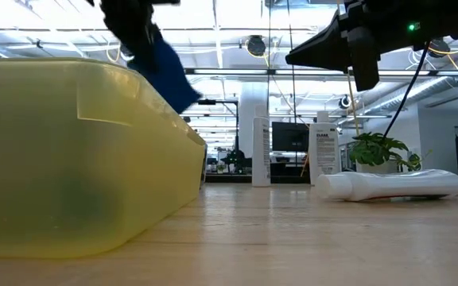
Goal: Pick & Place Kitchen Items
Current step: Put the blue sponge into the black bin, then put the white plastic restorer bottle into the white bin
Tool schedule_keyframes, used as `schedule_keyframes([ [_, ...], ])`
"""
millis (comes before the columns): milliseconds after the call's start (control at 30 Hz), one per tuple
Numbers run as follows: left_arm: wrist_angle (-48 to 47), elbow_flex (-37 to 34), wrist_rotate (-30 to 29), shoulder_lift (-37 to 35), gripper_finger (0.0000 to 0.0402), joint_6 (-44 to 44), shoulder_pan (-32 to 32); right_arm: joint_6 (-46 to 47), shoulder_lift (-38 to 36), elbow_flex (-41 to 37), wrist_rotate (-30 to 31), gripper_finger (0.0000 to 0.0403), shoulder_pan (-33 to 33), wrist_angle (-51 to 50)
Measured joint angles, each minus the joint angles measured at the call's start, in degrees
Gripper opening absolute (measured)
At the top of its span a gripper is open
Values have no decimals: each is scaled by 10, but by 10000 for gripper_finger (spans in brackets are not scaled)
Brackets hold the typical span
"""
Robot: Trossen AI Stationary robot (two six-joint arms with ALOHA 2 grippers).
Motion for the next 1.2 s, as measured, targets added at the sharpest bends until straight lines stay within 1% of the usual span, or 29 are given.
schedule_keyframes([
  [133, -23, 0, 64, 34, 7, 45, 34, 4, 0, 0, 0, 20, 0, -7],
  [200, -26, 0, 82, 48, 10, 66, 43, 4, 0, 0, 0, 20, 0, -9],
  [333, -48, 0, 77, 77, 16, 111, 49, 4, 0, 0, 0, 20, 0, -9],
  [433, -46, 0, 76, 97, 10, 116, 60, 4, 0, 0, 0, 20, 0, -9],
  [533, -45, 1, 37, 116, 13, 116, 69, 4, 0, 0, 0, 20, 0, -9],
  [600, -43, 1, -1, 126, 28, 111, 73, 4, 0, 0, -1, 20, 0, -9],
  [733, -44, 1, -67, 132, 73, 71, 73, 4, 0, 0, 0, 20, 0, -9],
  [867, -44, 1, -103, 132, 118, 47, 72, 3, 0, 0, 0, 20, 0, -9],
  [933, -43, 1, -124, 132, 140, 52, 71, 4, 0, 0, 0, 20, 0, -9],
  [1067, -43, 1, -200, 132, 181, 67, 71, 15, 0, 0, 0, 20, 0, -9],
  [1200, -43, 1, -260, 132, 210, 75, 72, 18, 0, 0, 0, 20, 0, -9],
])
